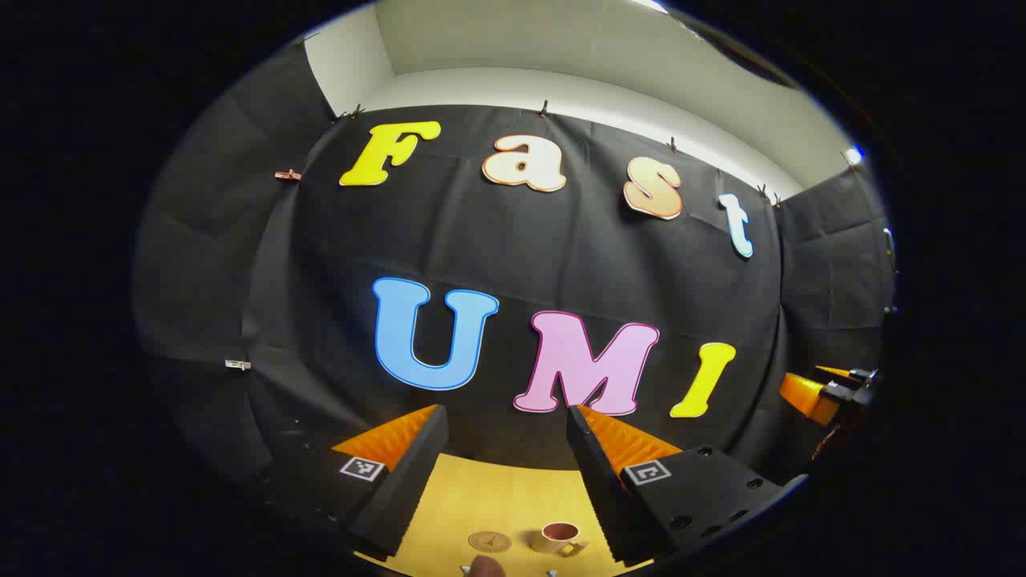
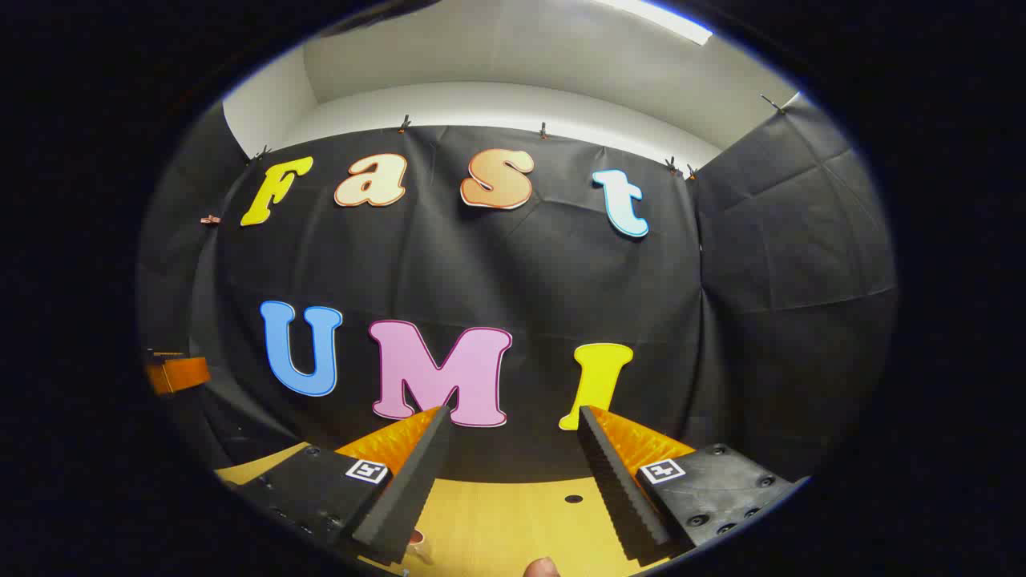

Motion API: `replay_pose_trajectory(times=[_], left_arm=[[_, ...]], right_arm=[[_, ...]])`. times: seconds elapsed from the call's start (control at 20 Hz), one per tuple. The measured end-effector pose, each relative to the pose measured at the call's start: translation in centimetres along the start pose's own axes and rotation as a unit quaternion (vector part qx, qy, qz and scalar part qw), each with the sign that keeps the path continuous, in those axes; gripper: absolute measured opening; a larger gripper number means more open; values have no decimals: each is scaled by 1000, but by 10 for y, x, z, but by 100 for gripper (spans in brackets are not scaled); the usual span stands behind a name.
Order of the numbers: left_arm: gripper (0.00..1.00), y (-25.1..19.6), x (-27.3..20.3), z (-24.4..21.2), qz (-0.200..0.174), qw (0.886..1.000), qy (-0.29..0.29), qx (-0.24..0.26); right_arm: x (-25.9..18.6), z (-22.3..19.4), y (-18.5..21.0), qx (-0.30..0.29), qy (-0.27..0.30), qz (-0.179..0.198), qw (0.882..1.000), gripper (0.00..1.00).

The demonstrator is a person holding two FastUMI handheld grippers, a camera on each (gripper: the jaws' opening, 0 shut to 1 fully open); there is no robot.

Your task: Put the toothbrush and toothpaste on the desktop into the cup, then pick up the cup and place it on the coaster on the desktop.

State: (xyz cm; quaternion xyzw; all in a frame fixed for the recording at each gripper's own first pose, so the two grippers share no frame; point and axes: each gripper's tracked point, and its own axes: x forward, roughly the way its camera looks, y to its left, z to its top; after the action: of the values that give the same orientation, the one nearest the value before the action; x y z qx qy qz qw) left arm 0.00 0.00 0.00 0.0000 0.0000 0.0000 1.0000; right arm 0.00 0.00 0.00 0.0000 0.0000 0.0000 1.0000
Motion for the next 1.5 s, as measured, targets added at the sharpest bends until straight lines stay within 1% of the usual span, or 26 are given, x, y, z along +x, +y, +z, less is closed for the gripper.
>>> replay_pose_trajectory(times=[0.1, 0.15, 0.25, 0.35, 0.4, 0.55, 0.6, 0.7, 0.75, 0.85, 1.0, 1.2, 1.35, 1.5], left_arm=[[93, -4, 2, -8, -7, 1000, 7, 13], [93, -4, 2, -14, -9, 1000, 10, 20], [92, -6, 3, -20, -9, 999, 17, 27], [92, -10, 3, -26, -13, 999, 26, 29], [92, -11, 2, -29, -15, 999, 29, 31], [92, -9, 3, -33, -13, 999, 38, 34], [92, -10, 3, -33, -15, 999, 39, 34], [92, -11, 2, -35, -18, 998, 41, 36], [92, -9, 2, -38, -17, 998, 45, 37], [92, -9, 1, -47, -17, 998, 56, 37], [92, -9, 0, -63, -20, 996, 78, 34], [92, -7, -4, -97, -18, 992, 113, 50], [92, -6, -11, -140, -22, 986, 156, 58], [92, -2, -18, -187, -26, 977, 204, 56]], right_arm=[[0, -6, 4, 3, 7, 2, 1000, 99], [0, -8, 3, 3, 10, 1, 1000, 97], [1, -12, 2, -1, 11, 0, 1000, 99], [2, -13, 3, -9, 9, -1, 1000, 99], [1, -15, 4, -13, 10, -1, 1000, 96], [0, -22, 8, -15, 19, 4, 1000, 97], [-1, -24, 10, -13, 21, 6, 1000, 99], [-1, -26, 13, -11, 25, 8, 1000, 97], [-2, -30, 15, -10, 29, 11, 999, 99], [-4, -36, 20, -11, 39, 17, 999, 97], [-8, -45, 25, -13, 51, 24, 998, 97], [-15, -63, 33, -16, 77, 35, 996, 97], [-22, -77, 36, -19, 98, 44, 994, 96], [-31, -89, 33, -25, 115, 41, 992, 95]])
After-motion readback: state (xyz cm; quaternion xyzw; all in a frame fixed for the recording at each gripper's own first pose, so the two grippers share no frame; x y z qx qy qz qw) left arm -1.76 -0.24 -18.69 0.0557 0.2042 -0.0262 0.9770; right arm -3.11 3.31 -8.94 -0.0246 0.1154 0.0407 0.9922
